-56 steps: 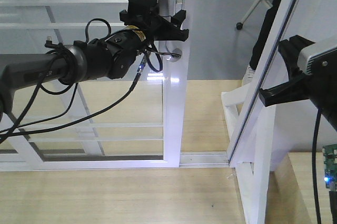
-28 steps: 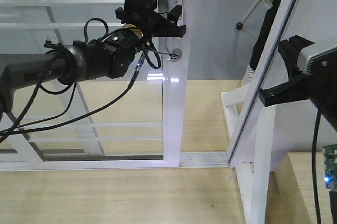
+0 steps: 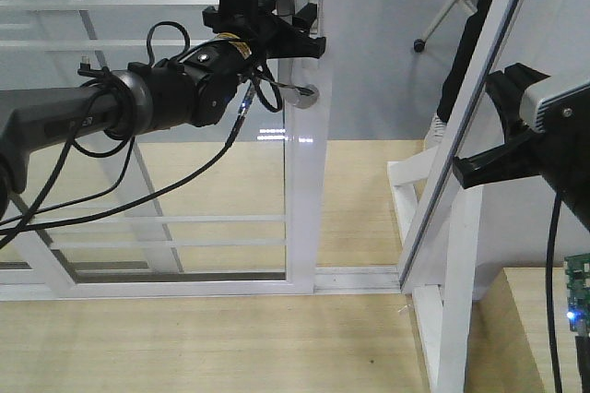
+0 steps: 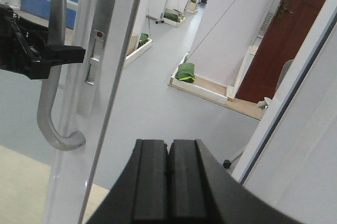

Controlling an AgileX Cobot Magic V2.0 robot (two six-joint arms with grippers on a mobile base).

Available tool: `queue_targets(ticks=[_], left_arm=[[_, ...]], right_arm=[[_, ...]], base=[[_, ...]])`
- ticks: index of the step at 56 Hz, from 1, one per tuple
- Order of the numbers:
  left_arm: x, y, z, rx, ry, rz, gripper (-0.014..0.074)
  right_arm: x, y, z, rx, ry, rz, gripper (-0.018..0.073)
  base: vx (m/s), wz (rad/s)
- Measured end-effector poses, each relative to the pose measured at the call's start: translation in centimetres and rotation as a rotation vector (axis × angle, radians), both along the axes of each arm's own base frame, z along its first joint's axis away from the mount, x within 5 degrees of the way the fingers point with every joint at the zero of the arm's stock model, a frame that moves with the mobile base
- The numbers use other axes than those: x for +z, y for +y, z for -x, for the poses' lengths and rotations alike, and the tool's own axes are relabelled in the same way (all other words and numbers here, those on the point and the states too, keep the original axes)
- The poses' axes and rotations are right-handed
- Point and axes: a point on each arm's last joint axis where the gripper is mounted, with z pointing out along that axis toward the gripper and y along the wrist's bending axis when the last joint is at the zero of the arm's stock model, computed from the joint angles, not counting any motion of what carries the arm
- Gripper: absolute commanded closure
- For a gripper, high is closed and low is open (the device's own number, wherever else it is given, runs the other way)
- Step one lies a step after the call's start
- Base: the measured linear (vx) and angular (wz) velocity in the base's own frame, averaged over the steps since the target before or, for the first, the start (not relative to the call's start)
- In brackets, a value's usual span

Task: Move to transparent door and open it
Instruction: 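Push the door edge with the left gripper, sliding it further open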

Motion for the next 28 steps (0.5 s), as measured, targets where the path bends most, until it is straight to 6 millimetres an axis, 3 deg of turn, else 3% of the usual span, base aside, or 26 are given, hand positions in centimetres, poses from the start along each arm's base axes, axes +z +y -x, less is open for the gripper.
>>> queue_targets(ticks=[6, 20, 28], left_arm=[[-0.04, 0.00, 0.00, 0.000, 0.004, -0.002, 0.0171], [-0.17, -0.06, 0.05, -0.002, 0.017, -0.007, 0.0596], [-0.20, -0.05, 0.08, -0.002, 0.027, -0.013, 0.0604]], right_arm=[[-0.03, 0.01, 0.01, 0.002, 0.003, 0.001, 0.0561], [-0.03, 0.01, 0.01, 0.002, 0.003, 0.001, 0.0561], [-0.04, 0.02, 0.01, 0.002, 0.004, 0.001, 0.0561]], base=[[0.00, 0.00], [0.00, 0.00], [0.00, 0.00]])
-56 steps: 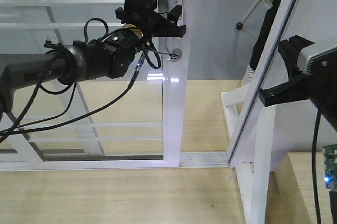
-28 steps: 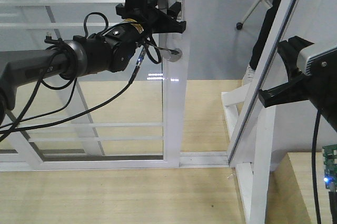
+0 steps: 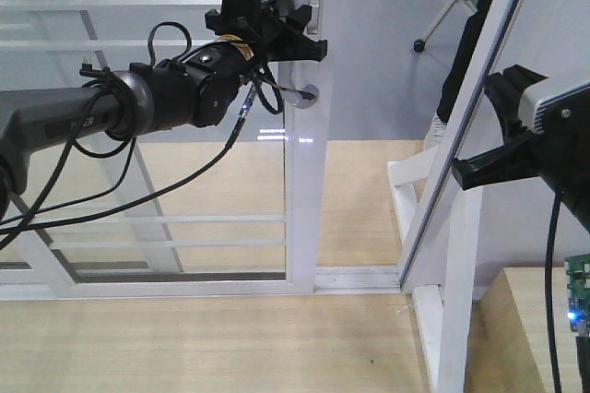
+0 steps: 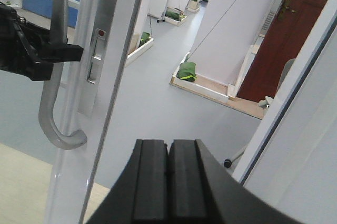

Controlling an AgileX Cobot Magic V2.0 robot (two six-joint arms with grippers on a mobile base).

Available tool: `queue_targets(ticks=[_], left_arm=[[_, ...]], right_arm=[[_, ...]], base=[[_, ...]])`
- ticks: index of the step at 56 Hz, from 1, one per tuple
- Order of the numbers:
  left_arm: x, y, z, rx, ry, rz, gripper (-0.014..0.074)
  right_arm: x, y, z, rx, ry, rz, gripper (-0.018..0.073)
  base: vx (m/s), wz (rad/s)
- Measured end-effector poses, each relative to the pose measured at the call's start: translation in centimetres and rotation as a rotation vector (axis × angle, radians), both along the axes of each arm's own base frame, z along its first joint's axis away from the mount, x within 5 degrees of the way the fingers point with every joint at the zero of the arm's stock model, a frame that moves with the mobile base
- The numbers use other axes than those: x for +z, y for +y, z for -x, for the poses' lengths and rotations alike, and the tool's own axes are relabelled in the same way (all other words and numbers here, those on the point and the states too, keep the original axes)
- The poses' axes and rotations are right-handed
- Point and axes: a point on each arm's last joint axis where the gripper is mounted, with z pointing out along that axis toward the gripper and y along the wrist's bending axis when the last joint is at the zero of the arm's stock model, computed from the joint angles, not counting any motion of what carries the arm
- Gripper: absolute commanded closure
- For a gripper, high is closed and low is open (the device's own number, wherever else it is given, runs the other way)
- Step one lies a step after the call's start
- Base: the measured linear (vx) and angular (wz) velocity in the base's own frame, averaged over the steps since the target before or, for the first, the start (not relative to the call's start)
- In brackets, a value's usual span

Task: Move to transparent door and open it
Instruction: 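Push the door edge with the left gripper, sliding it further open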

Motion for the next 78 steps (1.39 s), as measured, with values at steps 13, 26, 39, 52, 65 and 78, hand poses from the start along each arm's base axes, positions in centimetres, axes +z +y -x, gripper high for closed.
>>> queue_targets(ticks=[13, 26, 39, 52, 65, 78], left_arm=[[0.8, 0.5, 0.0, 0.005, 0.042, -0.025, 0.0604], [1.6, 1.7, 0.1, 0.021, 0.103, -0.057, 0.0603], [2.1, 3.9, 1.3, 0.049, 0.130, -0.072, 0.0603], [2.7, 6.9, 2.4, 0.101, 0.152, -0.075, 0.0603], [3.6, 9.7, 3.2, 0.153, 0.200, -0.083, 0.0603], [5.1, 11.3, 4.2, 0.165, 0.187, -0.121, 0.0603]], right_arm=[[0.0, 0.0, 0.0, 0.000, 0.000, 0.000, 0.0561], [0.0, 0.0, 0.0, 0.000, 0.001, 0.000, 0.0561], [0.0, 0.0, 0.0, 0.003, 0.005, 0.001, 0.0561], [-0.1, 0.0, 0.0, -0.004, 0.012, -0.012, 0.0561], [-0.1, -0.1, 0.0, -0.019, 0.024, -0.038, 0.0561], [-0.2, -0.1, 0.0, -0.020, 0.026, -0.041, 0.0561]], base=[[0.00, 0.00], [0.00, 0.00], [0.00, 0.00], [0.00, 0.00], [0.00, 0.00], [0.00, 0.00]])
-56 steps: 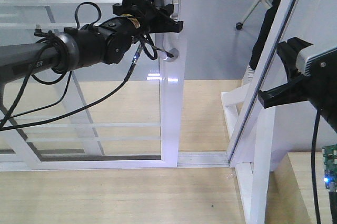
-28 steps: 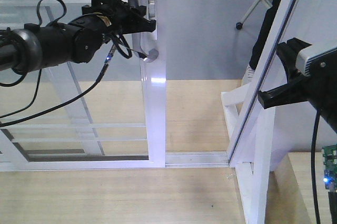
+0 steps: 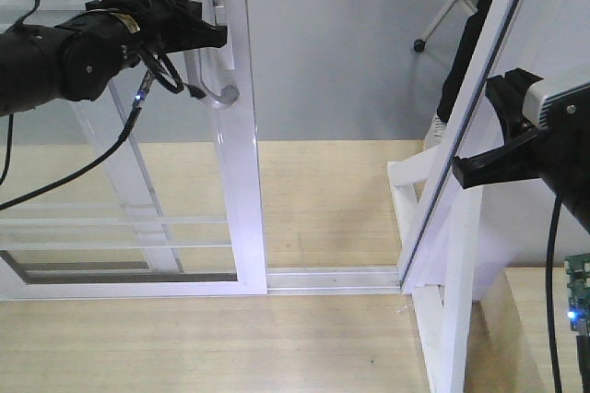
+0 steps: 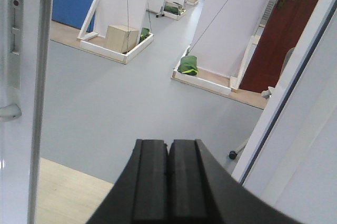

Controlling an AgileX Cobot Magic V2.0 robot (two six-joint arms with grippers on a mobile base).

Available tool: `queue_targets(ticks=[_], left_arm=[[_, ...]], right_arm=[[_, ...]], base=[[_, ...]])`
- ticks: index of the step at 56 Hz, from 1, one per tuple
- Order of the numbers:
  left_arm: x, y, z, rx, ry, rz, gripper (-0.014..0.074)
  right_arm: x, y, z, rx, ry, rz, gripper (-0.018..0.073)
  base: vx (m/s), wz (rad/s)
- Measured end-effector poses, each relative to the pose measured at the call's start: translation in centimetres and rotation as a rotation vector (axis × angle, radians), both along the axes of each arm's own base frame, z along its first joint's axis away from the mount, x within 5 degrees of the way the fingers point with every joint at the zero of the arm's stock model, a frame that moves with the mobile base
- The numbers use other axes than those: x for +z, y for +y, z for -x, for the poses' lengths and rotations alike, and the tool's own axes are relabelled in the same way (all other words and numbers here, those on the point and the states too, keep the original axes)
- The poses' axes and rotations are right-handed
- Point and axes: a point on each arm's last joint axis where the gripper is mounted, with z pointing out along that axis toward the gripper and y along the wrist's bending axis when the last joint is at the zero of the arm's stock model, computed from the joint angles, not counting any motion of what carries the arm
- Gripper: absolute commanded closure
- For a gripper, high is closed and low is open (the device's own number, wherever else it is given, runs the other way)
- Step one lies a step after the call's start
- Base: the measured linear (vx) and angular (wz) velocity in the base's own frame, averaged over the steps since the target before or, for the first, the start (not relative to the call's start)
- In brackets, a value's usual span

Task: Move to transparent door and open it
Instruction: 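Push the door edge with the left gripper, sliding it further open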

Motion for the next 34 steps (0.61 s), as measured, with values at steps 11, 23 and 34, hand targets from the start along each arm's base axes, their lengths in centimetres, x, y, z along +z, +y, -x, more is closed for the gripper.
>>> queue_targets(ticks=[11, 23, 34], left_arm=[[0.1, 1.9, 0.7, 0.036, 0.019, -0.011, 0.0603], [1.7, 2.1, 1.5, 0.030, -0.007, -0.018, 0.0603], [3.6, 2.5, 2.8, 0.016, -0.025, -0.046, 0.0603]], right_arm=[[-0.1, 0.0, 0.0, 0.004, 0.006, 0.001, 0.0561], [-0.2, 0.1, 0.0, 0.011, 0.019, 0.003, 0.0561], [-0.2, 0.1, 0.0, 0.012, 0.020, 0.003, 0.0561]], base=[[0.00, 0.00], [0.00, 0.00], [0.00, 0.00]])
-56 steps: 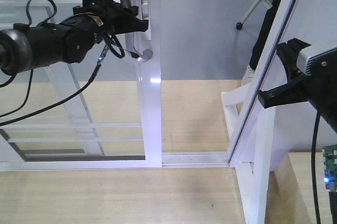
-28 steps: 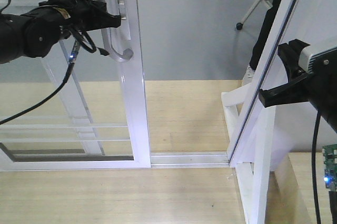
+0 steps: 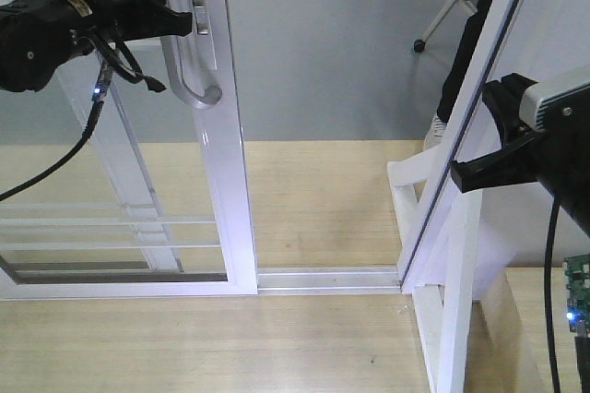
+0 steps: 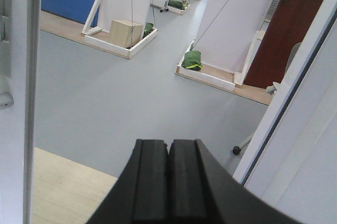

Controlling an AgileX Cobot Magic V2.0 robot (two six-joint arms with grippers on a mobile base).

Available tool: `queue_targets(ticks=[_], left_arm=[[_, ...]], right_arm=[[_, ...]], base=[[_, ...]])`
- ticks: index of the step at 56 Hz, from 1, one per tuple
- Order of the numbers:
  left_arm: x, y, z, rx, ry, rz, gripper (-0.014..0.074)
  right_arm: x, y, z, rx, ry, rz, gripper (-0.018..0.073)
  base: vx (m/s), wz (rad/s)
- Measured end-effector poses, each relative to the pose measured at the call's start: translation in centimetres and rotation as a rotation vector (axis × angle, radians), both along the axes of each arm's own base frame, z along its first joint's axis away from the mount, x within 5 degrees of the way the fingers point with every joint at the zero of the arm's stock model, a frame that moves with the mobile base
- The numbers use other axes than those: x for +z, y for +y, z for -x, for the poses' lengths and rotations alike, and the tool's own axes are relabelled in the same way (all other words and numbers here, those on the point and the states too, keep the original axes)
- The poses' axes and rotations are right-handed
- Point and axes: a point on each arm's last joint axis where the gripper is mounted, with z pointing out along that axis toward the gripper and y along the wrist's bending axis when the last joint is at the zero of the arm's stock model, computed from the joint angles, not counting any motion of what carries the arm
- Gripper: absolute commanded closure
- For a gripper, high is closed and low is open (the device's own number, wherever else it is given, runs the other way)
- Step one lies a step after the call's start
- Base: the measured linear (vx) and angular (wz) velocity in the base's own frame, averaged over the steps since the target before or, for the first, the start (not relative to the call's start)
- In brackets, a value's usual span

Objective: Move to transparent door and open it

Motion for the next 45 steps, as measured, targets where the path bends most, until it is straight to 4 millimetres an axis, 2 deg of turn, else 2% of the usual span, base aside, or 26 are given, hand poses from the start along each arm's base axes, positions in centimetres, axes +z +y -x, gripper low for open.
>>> queue_targets(ticks=[9, 24, 34, 45], left_arm=[[0.5, 0.8, 2.8, -0.013, -0.001, -0.036, 0.0603], [0.2, 3.2, 10.7, -0.014, 0.000, -0.039, 0.0603], [0.3, 4.9, 16.1, -0.015, -0.038, -0.026, 0.0603], [0.8, 6.1, 20.5, -0.020, -0.052, -0.020, 0.0600]], right_arm=[[-0.1, -0.1, 0.0, -0.013, 0.017, -0.027, 0.0561], [-0.3, -0.1, 1.0, 0.009, 0.126, -0.134, 0.0561], [1.5, -0.5, 2.9, 0.051, 0.073, -0.185, 0.0561], [3.3, -1.3, 5.6, 0.110, 0.000, -0.230, 0.0562]], base=[[0.00, 0.00], [0.00, 0.00], [0.00, 0.00], [0.00, 0.00]])
